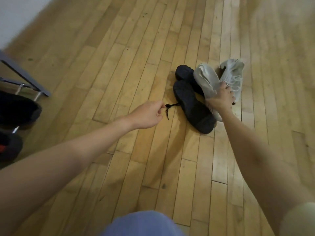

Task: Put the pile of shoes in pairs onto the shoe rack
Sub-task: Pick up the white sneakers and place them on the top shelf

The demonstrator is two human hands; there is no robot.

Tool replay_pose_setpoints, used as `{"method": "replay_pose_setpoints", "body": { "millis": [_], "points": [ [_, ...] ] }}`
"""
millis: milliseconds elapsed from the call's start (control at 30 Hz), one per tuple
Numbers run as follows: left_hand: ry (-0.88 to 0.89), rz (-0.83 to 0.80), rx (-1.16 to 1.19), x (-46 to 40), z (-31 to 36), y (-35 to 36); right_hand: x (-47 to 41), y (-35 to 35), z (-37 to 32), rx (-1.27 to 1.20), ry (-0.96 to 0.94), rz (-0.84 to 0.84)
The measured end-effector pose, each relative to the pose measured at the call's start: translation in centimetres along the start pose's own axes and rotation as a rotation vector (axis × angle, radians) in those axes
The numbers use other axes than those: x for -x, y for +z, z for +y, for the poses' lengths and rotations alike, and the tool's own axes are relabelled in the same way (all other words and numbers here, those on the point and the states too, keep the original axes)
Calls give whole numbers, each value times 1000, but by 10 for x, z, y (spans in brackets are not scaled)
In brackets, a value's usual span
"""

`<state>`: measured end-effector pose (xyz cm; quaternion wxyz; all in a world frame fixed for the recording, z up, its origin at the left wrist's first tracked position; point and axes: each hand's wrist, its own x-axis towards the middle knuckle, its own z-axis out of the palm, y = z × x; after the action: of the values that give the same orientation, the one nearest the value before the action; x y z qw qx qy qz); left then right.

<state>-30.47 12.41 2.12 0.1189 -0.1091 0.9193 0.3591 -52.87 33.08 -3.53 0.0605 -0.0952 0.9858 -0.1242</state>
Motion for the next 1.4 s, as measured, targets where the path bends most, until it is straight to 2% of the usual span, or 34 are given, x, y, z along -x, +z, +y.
{"method": "replay_pose_setpoints", "body": {
  "millis": [100, 200, 267, 400, 533, 600, 633, 733, 767, 833, 867, 933, 1000, 1067, 1167, 1300, 1400],
  "points": [
    [-27, 71, 93, -10, 4, 5, 6, -5, 3, -19, -140, 175],
    [-132, 169, 347, -23, 2, 8, 21, -16, 7, -81, -344, 194],
    [-246, 206, 566, -33, 0, 10, 34, -22, 11, -236, -472, 79],
    [-387, 170, 1039, -40, -4, 14, 60, -17, 1, -423, -641, -195],
    [-428, 190, 1076, -36, -13, 26, 62, -6, -3, -389, -680, -346],
    [-473, 242, 1121, -33, -18, 29, 55, -5, 3, -412, -602, -289],
    [-477, 265, 1147, -30, -21, 29, 49, -5, 9, -452, -508, -190],
    [-473, 285, 1207, -20, -36, 27, 21, -1, 26, -531, 29, 224],
    [-489, 286, 1241, -15, -42, 26, 11, 1, 29, -502, 241, 273],
    [-526, 287, 1321, -6, -52, 26, -3, 3, 30, -565, 566, 180],
    [-548, 292, 1358, -2, -56, 25, -9, 5, 29, -683, 645, 115],
    [-586, 317, 1441, 5, -62, 25, -20, 7, 28, -976, 701, 70],
    [-616, 326, 1516, 12, -70, 22, -26, 7, 27, -1181, 779, 129],
    [-641, 295, 1585, 20, -72, 16, -25, 5, 23, -1207, 857, 184],
    [-692, 263, 1614, 29, -66, 1, -12, -8, 11, -1403, 866, 210],
    [-760, 297, 1669, 45, -60, -21, 29, -21, -20, -1396, 758, 151],
    [-777, 347, 1588, 63, -52, -40, 63, -11, -44, -1593, 669, 80]
  ]
}}
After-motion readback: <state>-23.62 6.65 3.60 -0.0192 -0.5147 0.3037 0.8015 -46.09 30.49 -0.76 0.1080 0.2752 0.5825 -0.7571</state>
